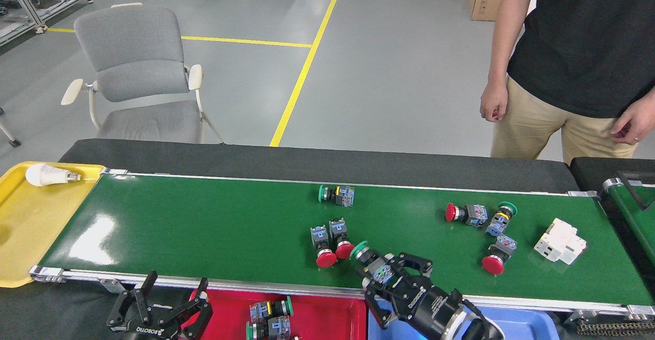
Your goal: Pick switch part from conveyor to tray
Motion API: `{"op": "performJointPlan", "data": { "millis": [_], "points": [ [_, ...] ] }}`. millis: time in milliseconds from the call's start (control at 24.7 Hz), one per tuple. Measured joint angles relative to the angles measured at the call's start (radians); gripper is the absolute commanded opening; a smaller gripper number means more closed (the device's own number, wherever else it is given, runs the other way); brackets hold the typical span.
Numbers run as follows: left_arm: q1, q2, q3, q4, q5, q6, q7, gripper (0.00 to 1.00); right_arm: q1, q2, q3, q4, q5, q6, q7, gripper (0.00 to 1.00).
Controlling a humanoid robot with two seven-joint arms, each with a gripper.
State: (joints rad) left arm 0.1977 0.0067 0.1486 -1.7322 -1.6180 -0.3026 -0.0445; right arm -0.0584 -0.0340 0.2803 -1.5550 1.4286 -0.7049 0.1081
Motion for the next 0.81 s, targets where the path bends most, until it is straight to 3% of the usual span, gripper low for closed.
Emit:
{"op": "performJointPlan", "data": {
  "millis": [324, 405, 607, 688, 809],
  "points": [
    [-0.031, -0.027, -0.180, 0.000, -0.006, 0.014, -0.033, 1.00, 0.004, 0.017, 0.031, -0.019, -0.001, -0.047, -0.001, 0.99],
    [-0.055, -0.043, -0.190, 0.003, -0.006, 0.033, -0.051, 1.00, 0.038, 0.034, -0.060, -0.053, -0.004, 0.025, -0.002, 0.98],
    [-0.078, -0.048, -0.190, 0.039, -0.006, 0.067, -0.071, 1.00, 0.236, 0.069, -0.285, -0.122, -0.006, 0.308, -0.113, 0.98],
    [-0.087, -0.048, -0.188, 0.057, -0.006, 0.077, -0.074, 1.00, 0.307, 0.070, -0.331, -0.127, -0.006, 0.410, -0.161, 0.98],
    [-0.103, -0.048, -0.188, 0.086, -0.006, 0.083, -0.076, 1.00, 0.322, 0.072, -0.345, -0.130, -0.006, 0.522, -0.184, 0.98]
  ]
}}
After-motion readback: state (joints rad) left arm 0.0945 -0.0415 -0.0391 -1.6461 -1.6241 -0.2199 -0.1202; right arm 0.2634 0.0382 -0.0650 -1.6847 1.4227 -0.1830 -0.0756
